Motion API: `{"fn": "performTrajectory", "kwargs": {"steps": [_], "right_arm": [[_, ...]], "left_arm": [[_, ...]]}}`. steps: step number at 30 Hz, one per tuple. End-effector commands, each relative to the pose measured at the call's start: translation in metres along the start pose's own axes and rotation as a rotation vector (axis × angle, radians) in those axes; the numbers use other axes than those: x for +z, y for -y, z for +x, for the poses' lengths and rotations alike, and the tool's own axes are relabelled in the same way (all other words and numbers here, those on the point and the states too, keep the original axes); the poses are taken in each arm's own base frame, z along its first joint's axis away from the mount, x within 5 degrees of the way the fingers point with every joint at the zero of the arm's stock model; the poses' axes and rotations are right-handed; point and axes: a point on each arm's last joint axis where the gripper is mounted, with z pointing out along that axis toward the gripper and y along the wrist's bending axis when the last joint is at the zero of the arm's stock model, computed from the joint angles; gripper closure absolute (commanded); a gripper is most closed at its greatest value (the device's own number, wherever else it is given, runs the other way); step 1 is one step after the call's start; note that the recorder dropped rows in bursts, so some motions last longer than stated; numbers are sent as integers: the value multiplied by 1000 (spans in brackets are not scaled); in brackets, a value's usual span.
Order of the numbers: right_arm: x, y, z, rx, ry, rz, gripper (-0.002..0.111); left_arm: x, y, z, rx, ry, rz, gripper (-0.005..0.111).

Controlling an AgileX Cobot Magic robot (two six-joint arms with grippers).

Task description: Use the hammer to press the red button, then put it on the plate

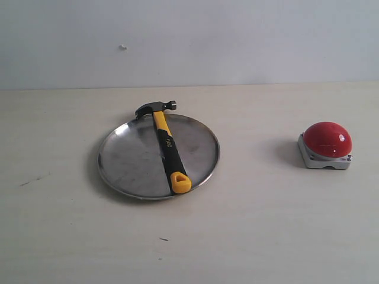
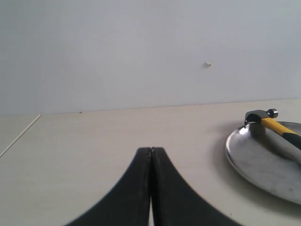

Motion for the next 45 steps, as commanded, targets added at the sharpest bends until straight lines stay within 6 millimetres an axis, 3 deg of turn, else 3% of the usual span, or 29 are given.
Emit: {"fn": "performTrajectory", "kwargs": {"steps": [1,16,21,45], "right_arm": [[0,0,-3,-8,47,1,108],[0,0,3,39,-15,5,108],[0,0,3,155,-15,0,108],[0,0,3,155,-15,0,108]], "left_arm": [[-1,0,0,-9,6,1,107],[-1,0,0,-9,6,1,107],[-1,0,0,-9,6,1,107],[-1,0,0,-9,6,1,107]]}}
